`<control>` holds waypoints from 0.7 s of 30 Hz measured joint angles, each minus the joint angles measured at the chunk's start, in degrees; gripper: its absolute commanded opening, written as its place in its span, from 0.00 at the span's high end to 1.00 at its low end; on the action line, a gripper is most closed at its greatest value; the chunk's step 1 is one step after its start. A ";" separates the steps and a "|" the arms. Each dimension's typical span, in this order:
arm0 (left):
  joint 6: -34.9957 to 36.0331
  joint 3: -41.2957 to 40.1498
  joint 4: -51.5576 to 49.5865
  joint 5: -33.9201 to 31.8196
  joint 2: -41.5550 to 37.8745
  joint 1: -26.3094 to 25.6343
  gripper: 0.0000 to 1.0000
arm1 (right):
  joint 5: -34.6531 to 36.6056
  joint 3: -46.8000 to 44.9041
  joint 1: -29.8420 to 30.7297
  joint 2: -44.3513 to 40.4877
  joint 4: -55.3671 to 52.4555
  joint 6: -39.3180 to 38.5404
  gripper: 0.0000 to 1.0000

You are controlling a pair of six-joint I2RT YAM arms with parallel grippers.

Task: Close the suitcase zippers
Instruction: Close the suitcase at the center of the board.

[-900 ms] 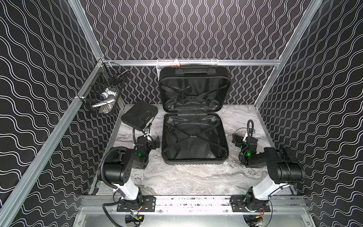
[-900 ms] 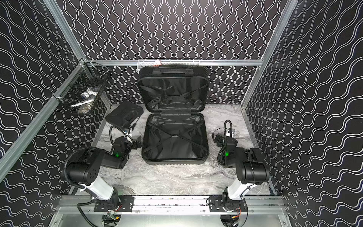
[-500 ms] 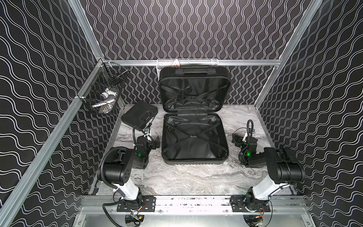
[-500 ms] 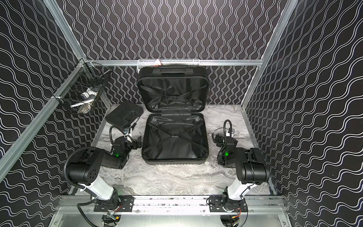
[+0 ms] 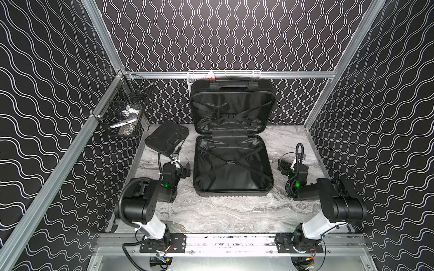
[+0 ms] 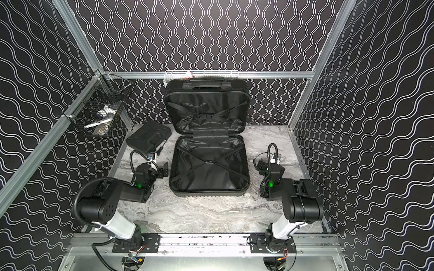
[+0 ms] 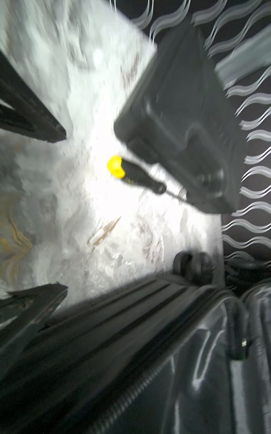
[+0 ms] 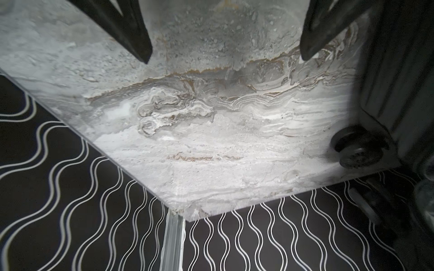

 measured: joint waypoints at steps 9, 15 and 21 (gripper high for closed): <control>-16.28 10.38 -27.34 -10.49 -23.67 -1.05 0.02 | 5.97 17.00 3.65 -14.58 -25.29 3.48 0.00; -28.41 18.47 -49.90 0.04 -27.98 -1.38 0.23 | -6.25 31.41 3.78 -13.57 -39.08 4.15 0.11; -29.66 18.71 -62.99 16.55 -26.49 -1.49 0.39 | -19.08 47.04 3.69 -8.33 -43.95 1.42 0.34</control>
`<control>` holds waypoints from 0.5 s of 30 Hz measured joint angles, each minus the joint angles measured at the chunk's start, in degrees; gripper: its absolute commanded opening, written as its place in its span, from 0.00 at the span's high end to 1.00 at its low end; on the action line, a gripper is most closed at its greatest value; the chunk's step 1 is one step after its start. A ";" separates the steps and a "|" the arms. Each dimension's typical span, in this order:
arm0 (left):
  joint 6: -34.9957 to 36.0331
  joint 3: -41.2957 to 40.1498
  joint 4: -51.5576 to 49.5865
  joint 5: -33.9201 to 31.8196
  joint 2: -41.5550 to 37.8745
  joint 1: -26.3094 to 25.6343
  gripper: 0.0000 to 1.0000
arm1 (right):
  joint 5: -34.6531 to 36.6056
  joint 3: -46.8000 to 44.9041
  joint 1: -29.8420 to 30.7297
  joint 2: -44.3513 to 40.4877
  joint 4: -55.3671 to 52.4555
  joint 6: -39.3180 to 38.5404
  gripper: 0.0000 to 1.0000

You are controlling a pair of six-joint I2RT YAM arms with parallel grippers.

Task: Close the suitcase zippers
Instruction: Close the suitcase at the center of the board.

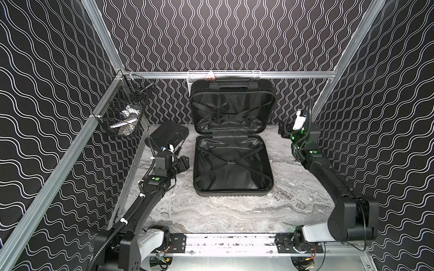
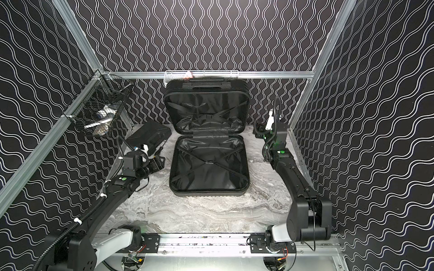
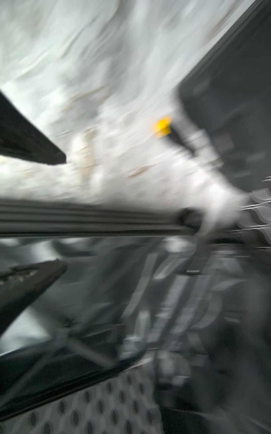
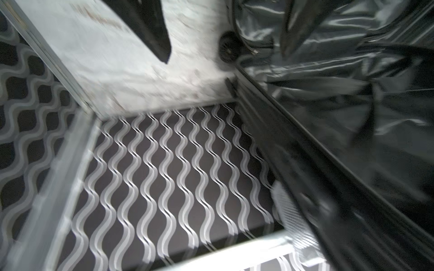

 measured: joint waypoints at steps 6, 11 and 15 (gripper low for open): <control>-1.79 -2.58 -1.62 11.50 2.27 -0.04 0.51 | -6.97 7.37 0.11 5.66 0.61 -1.33 0.41; -2.91 -2.89 -1.14 17.09 5.16 -0.26 0.54 | -9.75 12.15 0.68 9.07 1.14 -2.12 0.44; -3.23 -3.02 -0.72 18.56 6.45 -0.31 0.60 | -10.38 14.97 1.44 11.58 1.29 -2.95 0.49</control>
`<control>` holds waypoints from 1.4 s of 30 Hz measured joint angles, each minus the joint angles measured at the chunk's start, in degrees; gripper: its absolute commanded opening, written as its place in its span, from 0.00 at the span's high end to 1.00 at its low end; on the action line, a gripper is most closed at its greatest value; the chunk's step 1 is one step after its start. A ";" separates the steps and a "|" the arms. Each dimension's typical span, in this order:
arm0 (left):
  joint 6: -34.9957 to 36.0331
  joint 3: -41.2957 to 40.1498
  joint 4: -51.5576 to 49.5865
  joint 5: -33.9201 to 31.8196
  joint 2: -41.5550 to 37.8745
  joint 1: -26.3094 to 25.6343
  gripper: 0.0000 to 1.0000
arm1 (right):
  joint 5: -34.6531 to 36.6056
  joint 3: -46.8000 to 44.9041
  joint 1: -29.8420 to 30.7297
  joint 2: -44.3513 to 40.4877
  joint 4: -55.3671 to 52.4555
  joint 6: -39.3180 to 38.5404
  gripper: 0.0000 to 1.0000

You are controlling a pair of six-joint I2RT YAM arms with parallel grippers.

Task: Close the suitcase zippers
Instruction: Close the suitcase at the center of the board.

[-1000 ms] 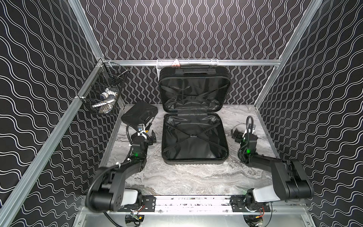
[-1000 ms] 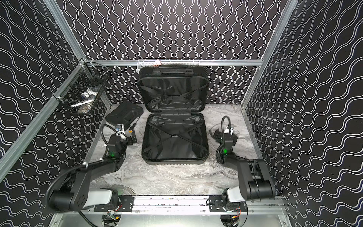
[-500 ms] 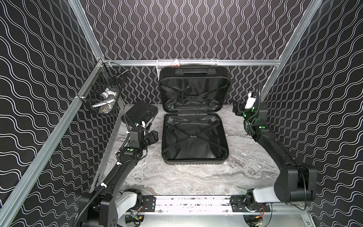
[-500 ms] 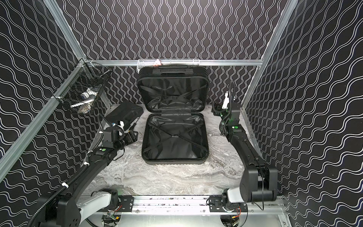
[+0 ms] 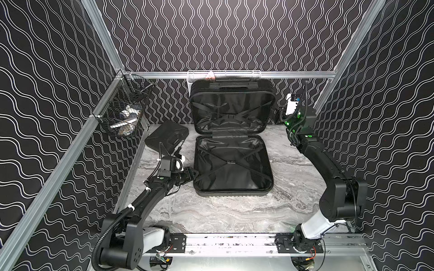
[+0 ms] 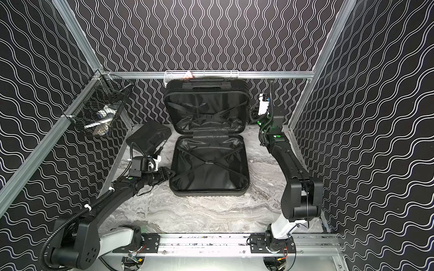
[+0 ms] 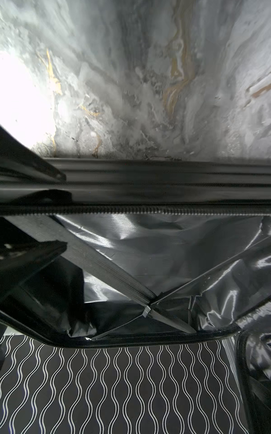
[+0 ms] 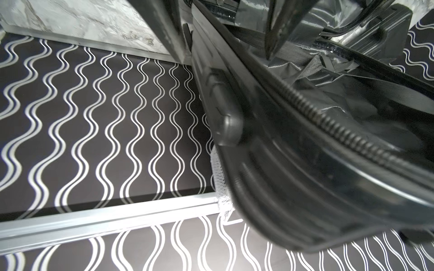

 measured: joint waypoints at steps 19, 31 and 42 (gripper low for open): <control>-1.01 0.72 2.67 -2.29 4.00 -0.02 0.83 | 8.35 -5.77 3.74 -7.58 -3.58 -5.29 0.98; -0.66 7.43 -2.62 -11.26 -4.44 -0.11 0.47 | 15.72 -23.65 6.01 -22.99 -7.10 2.25 1.00; 4.94 13.64 -16.22 -25.53 -17.44 -0.11 0.43 | 15.23 -38.49 9.31 -36.83 -11.37 11.52 1.00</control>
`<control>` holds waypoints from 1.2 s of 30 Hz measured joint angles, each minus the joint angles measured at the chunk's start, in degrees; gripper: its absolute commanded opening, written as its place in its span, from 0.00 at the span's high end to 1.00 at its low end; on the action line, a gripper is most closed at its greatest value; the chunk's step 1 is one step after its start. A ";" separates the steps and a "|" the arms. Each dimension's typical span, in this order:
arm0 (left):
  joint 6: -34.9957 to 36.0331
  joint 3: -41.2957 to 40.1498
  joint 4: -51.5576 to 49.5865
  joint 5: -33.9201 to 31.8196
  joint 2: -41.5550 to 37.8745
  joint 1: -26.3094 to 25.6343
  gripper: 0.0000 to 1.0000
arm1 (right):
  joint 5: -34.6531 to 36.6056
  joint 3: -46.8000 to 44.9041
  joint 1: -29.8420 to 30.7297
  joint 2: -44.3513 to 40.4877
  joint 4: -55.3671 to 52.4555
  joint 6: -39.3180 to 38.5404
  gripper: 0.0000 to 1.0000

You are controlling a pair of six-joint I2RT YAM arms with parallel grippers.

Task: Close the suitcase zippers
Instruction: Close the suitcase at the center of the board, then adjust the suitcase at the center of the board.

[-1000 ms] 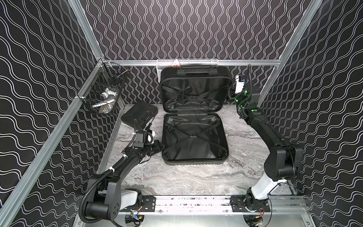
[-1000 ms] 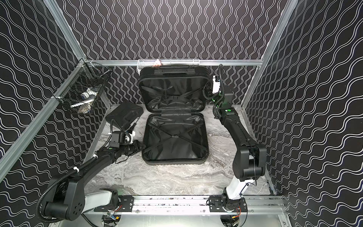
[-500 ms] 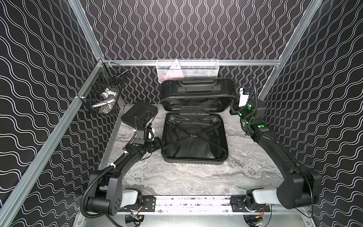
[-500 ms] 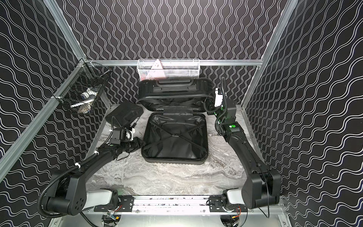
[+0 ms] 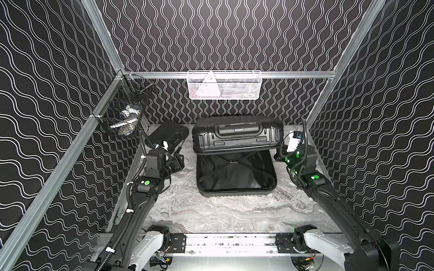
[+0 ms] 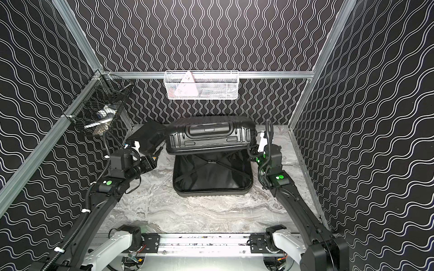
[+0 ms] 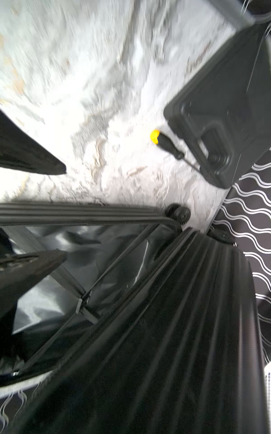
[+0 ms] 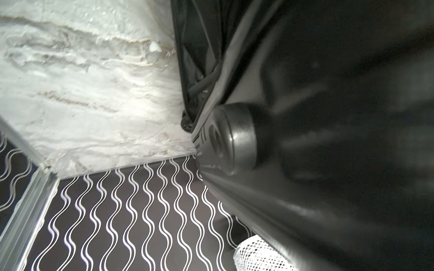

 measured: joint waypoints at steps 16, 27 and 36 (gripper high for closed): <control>2.82 5.11 -13.81 0.76 -5.01 0.00 0.38 | 2.34 -17.49 0.59 -16.02 -20.72 11.56 0.72; -9.84 4.22 -18.03 12.66 -13.35 -0.35 0.12 | -0.63 -11.56 0.70 4.26 -22.43 13.14 0.63; -16.02 13.68 -26.40 13.55 -10.01 -0.39 0.09 | -6.08 -16.09 9.46 4.72 -12.79 10.67 0.56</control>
